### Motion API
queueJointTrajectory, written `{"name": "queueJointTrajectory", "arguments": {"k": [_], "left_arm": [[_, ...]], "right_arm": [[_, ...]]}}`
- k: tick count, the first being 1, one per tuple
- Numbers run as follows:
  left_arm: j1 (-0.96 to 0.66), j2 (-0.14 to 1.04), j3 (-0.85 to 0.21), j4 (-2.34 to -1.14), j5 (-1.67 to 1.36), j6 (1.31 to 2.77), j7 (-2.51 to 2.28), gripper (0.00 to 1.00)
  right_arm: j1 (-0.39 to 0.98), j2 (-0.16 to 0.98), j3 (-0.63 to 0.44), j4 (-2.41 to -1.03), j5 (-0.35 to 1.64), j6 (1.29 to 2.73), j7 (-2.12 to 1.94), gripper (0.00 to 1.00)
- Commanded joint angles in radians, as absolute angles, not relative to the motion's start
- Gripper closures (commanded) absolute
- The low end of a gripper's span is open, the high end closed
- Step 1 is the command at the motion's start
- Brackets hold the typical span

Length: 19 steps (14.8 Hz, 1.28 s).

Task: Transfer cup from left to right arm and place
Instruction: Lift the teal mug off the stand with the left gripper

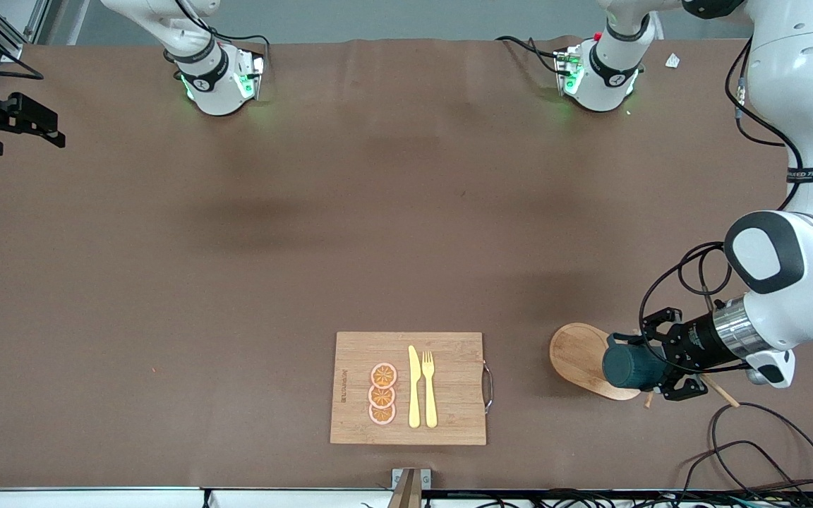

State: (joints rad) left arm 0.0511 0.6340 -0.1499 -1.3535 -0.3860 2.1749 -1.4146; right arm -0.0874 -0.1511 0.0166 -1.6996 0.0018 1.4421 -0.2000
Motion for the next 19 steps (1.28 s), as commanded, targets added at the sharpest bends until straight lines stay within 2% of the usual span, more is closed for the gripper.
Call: {"name": "queueJointTrajectory", "arguments": {"k": [1,5,8,13,19], "left_arm": [[0.031,0.598,-0.156,-1.344,-0.284,2.163,-1.489,0.24],[-0.021,0.545,-0.158,-1.342,-0.249,2.053,-1.528,0.24],[-0.112,0.514,-0.161,-1.342,-0.122,2.034,-1.54,0.24],[-0.32,0.512,-0.16,-1.339,0.108,2.026,-1.56,0.26],[-0.538,0.563,-0.152,-1.341,0.427,2.026,-1.563,0.26]], "right_arm": [[-0.097,-0.143,0.023,-1.681,0.002,1.428,-0.21,0.0],[-0.097,-0.143,0.023,-1.683,0.002,1.428,-0.21,0.0],[-0.098,-0.143,0.023,-1.683,0.002,1.428,-0.21,0.0],[-0.097,-0.143,0.023,-1.681,0.002,1.422,-0.21,0.0],[-0.097,-0.143,0.023,-1.681,0.002,1.422,-0.21,0.0]]}}
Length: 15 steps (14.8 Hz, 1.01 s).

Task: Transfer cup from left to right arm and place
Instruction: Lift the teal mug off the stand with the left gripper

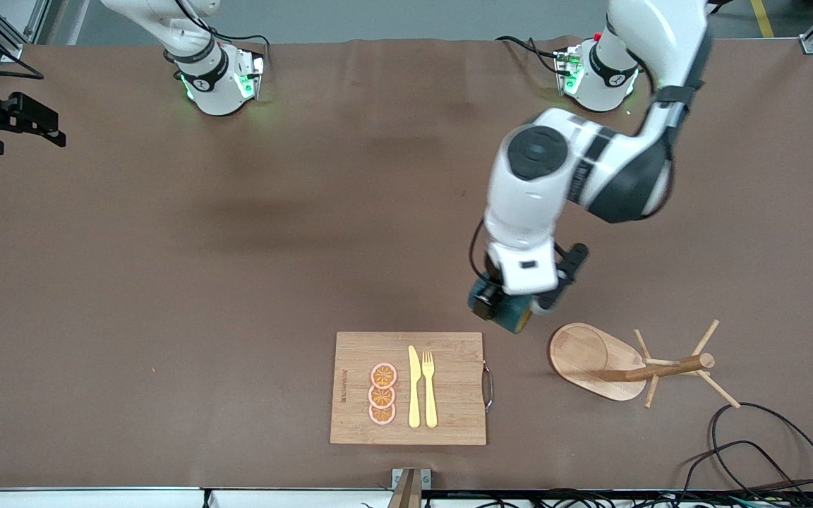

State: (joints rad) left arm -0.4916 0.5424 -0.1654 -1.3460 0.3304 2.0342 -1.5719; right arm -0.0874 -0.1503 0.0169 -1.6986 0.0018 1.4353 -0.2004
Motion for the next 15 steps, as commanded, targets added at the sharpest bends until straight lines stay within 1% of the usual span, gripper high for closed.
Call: {"name": "queueJointTrajectory", "arguments": {"k": [1,4,9,12,15], "left_arm": [[-0.576,0.575,-0.153,-1.341,0.492,2.026,-1.563,0.26],[-0.678,0.609,-0.147,-1.345,0.607,2.026,-1.566,0.26],[-0.797,0.681,-0.146,-1.351,0.794,2.006,-1.706,0.26],[-0.876,0.745,-0.146,-1.351,0.952,1.933,-1.755,0.27],[-0.939,0.819,-0.144,-1.351,1.087,1.901,-1.978,0.27]], "right_arm": [[-0.097,-0.143,0.023,-1.681,0.002,1.422,-0.212,0.0],[-0.098,-0.143,0.021,-1.683,0.0,1.422,-0.212,0.0],[-0.098,-0.143,0.023,-1.681,0.002,1.422,-0.212,0.0],[-0.098,-0.143,0.023,-1.681,0.002,1.422,-0.212,0.0],[-0.098,-0.143,0.023,-1.681,0.002,1.422,-0.212,0.0]]}}
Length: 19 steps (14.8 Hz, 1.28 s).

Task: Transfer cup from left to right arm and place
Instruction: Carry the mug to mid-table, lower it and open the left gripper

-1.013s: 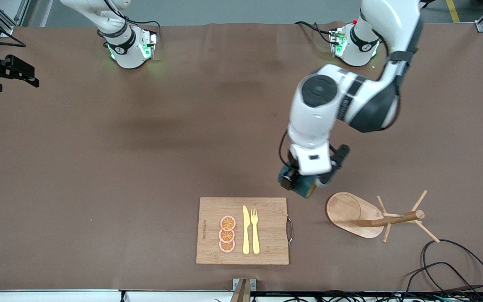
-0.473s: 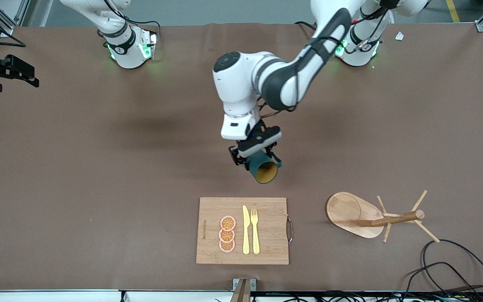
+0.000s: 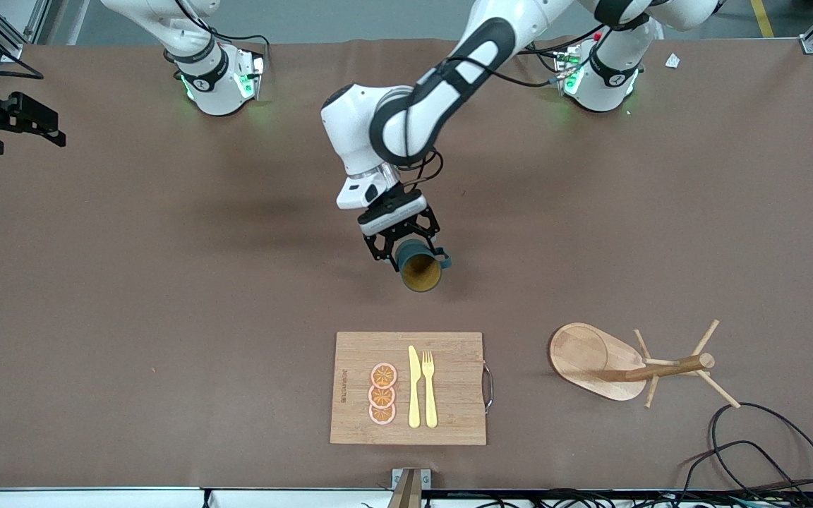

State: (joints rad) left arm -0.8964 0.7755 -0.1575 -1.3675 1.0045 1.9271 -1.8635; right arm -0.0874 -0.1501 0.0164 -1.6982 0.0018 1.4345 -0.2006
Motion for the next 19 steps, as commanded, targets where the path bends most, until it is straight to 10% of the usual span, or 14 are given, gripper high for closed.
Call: {"name": "queueJointTrajectory", "arguments": {"k": [1,11,14,19], "left_arm": [[-0.951,0.84,-0.144,-1.351,1.135,1.901,-2.05,0.27],[-1.057,1.041,-0.144,-1.35,1.448,1.77,-2.335,0.26],[-1.081,1.042,-0.146,-1.35,1.444,1.77,-2.335,0.0],[-1.126,1.037,-0.153,-1.359,1.421,1.753,-2.329,0.0]], "right_arm": [[-0.098,-0.143,0.023,-1.681,0.002,1.422,-0.212,0.0],[-0.092,-0.143,0.025,-1.677,0.002,1.42,-0.209,0.0],[-0.1,-0.143,0.023,-1.674,0.002,1.42,-0.213,0.0],[-0.164,-0.137,0.021,-1.677,-0.002,1.388,-0.27,0.0]]}}
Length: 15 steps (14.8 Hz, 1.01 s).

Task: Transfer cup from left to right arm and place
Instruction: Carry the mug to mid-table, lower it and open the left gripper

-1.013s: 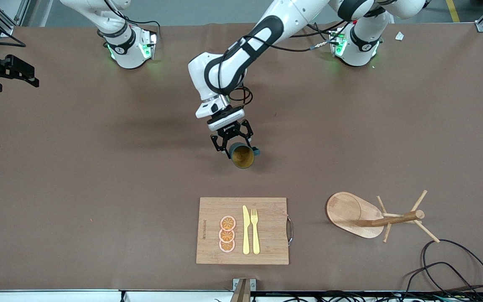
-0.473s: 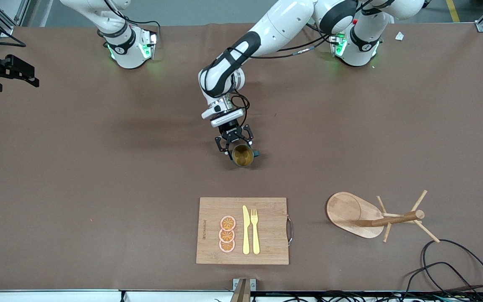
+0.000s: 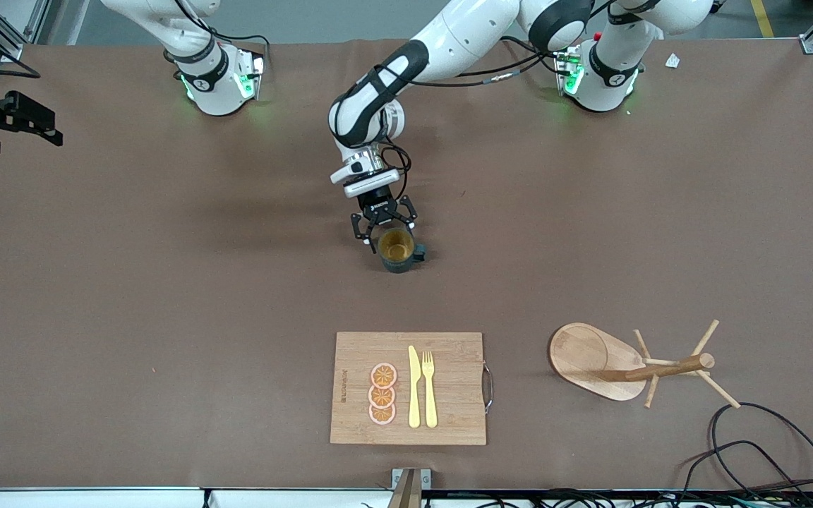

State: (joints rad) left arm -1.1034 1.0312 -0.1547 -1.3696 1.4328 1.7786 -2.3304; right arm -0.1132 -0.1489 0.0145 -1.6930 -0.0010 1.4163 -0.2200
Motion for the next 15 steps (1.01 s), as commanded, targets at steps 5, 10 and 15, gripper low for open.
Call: {"name": "queueJointTrajectory", "arguments": {"k": [5,10,15], "left_arm": [[-1.166,0.939,-0.16,-1.35,1.188,1.738,-2.301,0.0],[-1.134,0.744,-0.15,-1.345,0.922,1.738,-2.093,0.0],[-0.879,0.459,-0.153,-1.338,0.606,1.749,-1.694,0.0]], "right_arm": [[-0.184,-0.121,0.021,-1.677,0.003,1.394,-0.276,0.0],[-0.181,-0.12,0.021,-1.687,0.014,1.39,-0.27,0.0],[-0.233,-0.12,0.02,-1.744,0.185,1.413,-0.096,0.0]]}}
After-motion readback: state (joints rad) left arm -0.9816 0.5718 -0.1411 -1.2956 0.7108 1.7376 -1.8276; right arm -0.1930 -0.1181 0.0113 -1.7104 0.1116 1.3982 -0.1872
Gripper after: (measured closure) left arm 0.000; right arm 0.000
